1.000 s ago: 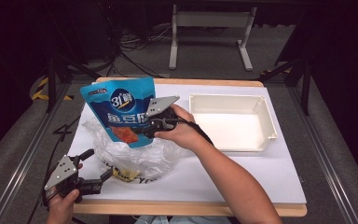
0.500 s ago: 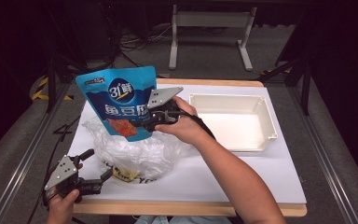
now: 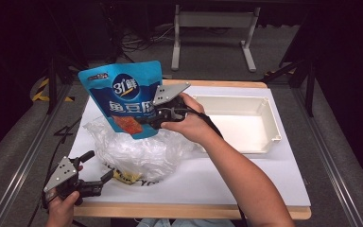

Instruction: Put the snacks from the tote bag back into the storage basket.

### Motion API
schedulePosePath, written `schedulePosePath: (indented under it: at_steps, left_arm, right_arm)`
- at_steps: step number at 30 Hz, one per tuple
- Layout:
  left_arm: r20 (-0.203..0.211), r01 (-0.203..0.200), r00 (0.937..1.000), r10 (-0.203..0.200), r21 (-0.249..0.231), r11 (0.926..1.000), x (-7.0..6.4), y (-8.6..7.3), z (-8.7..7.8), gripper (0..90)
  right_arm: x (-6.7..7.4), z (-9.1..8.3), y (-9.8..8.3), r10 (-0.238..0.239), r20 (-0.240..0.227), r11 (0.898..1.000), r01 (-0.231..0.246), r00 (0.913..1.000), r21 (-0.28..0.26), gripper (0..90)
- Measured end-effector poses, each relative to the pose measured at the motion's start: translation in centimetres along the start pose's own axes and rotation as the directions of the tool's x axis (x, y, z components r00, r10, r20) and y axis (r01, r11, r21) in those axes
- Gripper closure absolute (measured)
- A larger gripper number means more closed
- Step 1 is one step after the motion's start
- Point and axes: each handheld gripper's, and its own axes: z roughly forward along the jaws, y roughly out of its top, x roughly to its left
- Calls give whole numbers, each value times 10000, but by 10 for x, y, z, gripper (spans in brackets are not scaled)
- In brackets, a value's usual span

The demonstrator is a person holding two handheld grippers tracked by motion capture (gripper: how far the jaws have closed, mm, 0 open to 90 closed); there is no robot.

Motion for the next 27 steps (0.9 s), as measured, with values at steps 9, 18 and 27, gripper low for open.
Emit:
schedulePosePath:
  at_steps: [9, 18, 27]
  left_arm:
    - [-50, 105, 9999, -105, -58, 9999, 0, 0, 0, 42]
    - [-127, 144, 9998, -144, -44, 9999, 2, -1, -1, 42]
    - [-120, 133, 9998, -133, -17, 9999, 2, -2, 1, 42]
  right_arm:
    - [-7, -25, -2, 207, 154, 9998, -206, 9997, -41, 514]
    - [-15, -55, -6, 337, 537, 9994, -342, 9980, 83, 514]
    - [-23, -82, -11, 531, 973, 9985, -539, 9938, 61, 514]
